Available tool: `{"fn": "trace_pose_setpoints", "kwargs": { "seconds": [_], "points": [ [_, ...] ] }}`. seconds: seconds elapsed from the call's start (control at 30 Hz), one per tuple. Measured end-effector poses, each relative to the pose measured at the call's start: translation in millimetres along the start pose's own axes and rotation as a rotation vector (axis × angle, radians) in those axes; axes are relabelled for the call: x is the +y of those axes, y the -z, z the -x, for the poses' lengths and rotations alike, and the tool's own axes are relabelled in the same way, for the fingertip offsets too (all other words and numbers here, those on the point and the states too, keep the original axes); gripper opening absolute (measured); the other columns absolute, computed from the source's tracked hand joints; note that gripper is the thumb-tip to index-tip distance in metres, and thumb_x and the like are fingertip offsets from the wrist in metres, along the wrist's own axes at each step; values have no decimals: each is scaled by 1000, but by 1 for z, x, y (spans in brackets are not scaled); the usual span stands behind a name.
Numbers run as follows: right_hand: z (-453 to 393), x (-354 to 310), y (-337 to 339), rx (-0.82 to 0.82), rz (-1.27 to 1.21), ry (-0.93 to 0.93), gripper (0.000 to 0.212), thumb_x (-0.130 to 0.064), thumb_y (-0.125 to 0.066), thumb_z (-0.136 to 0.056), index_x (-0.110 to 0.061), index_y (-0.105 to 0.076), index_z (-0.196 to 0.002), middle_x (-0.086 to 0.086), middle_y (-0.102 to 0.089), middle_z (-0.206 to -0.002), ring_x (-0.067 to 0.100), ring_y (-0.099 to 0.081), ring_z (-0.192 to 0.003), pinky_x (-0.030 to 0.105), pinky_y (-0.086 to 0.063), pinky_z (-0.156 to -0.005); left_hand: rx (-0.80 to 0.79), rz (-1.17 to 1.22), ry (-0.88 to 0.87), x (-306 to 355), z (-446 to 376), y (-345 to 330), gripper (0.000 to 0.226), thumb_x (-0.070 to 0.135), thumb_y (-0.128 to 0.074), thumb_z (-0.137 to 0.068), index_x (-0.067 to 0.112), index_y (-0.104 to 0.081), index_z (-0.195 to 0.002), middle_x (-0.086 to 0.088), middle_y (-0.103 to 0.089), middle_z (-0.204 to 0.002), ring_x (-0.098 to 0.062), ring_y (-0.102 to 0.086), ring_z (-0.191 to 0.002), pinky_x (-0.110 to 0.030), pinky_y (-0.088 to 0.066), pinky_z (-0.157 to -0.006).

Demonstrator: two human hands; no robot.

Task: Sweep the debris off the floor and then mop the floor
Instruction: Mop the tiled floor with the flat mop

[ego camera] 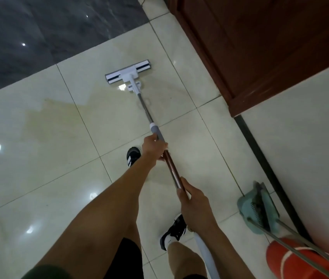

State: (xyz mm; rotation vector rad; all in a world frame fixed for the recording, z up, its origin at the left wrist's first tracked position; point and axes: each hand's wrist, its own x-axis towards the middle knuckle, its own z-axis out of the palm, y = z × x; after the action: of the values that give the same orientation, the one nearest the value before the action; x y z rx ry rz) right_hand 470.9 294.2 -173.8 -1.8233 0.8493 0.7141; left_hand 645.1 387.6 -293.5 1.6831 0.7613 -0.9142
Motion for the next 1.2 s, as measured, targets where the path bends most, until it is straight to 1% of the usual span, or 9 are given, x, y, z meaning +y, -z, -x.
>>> {"fn": "trace_pose_setpoints", "kwargs": {
  "seconds": [0.13, 0.33, 0.47, 0.57, 0.63, 0.73, 0.87, 1.1, 1.2],
  "points": [
    [-50, -64, -23, 16, -59, 8, 44, -33, -47, -105, -30, -46, -149, 6, -69, -120, 18, -65, -90, 38, -57, -90, 15, 0, -35, 59, -47, 39, 44, 1, -67, -89, 13, -57, -129, -20, -66, -106, -38, -74, -79, -55, -61, -66],
    [-144, -182, -47, 23, -88, 33, 43, -32, -46, -106, -31, -45, -149, 6, -68, -111, 15, -59, -87, 35, -55, -81, 24, -4, -65, 174, -131, 97, 48, 2, -64, -91, 11, -52, -137, -19, -66, -109, -38, -73, -80, -55, -61, -65],
    [-196, -241, -48, 26, -137, -1, 43, -36, -48, -104, -37, -45, -148, -4, -54, -91, 10, -51, -73, 23, -43, -62, 10, -45, -76, 240, -179, 123, 32, 3, -67, -88, 4, -60, -120, -22, -66, -108, -40, -73, -79, -53, -60, -55],
    [-203, -269, -54, 25, -83, 19, 44, -37, -47, -104, -39, -44, -148, -3, -61, -97, 6, -54, -68, 14, -40, -54, 49, -82, -100, 272, -210, 144, 21, 4, -62, -86, 2, -65, -107, -21, -66, -102, -38, -71, -79, -47, -58, -47],
    [-202, -282, -61, -6, -28, 30, 46, -37, -45, -105, -38, -39, -151, -3, -65, -112, 1, -60, -76, 6, -45, -60, 52, -88, -97, 286, -224, 157, 17, 0, -59, -87, 1, -67, -102, -20, -65, -95, -34, -67, -71, -48, -58, -47],
    [-200, -286, -63, -13, 8, 32, 50, -40, -43, -105, -35, -34, -154, -4, -67, -123, 4, -64, -88, 11, -50, -75, 30, -69, -64, 284, -230, 159, 31, 2, -61, -89, 9, -65, -118, -17, -66, -102, -31, -67, -77, -49, -60, -52],
    [-195, -275, -54, -23, 0, 10, 52, -42, -45, -104, -36, -33, -154, -4, -68, -112, 3, -57, -78, 17, -50, -72, 20, -38, -23, 268, -220, 144, 51, 5, -61, -90, 19, -55, -139, -13, -65, -106, -29, -66, -88, -48, -62, -59],
    [-173, -254, -47, -36, -36, 40, 50, -37, -42, -106, -29, -34, -155, -3, -58, -142, 10, -60, -121, 16, -46, -96, 88, -13, -30, 247, -200, 129, 32, 5, -62, -89, 19, -62, -118, -16, -67, -107, -34, -70, -91, -41, -60, -55],
    [-162, -238, -44, -51, -43, 49, 50, -36, -41, -107, -28, -33, -156, -2, -57, -143, 12, -59, -124, 18, -45, -99, 108, -13, -22, 231, -193, 120, 23, 5, -65, -89, 16, -63, -109, -17, -69, -105, -34, -72, -87, -41, -60, -55]
  ]
}}
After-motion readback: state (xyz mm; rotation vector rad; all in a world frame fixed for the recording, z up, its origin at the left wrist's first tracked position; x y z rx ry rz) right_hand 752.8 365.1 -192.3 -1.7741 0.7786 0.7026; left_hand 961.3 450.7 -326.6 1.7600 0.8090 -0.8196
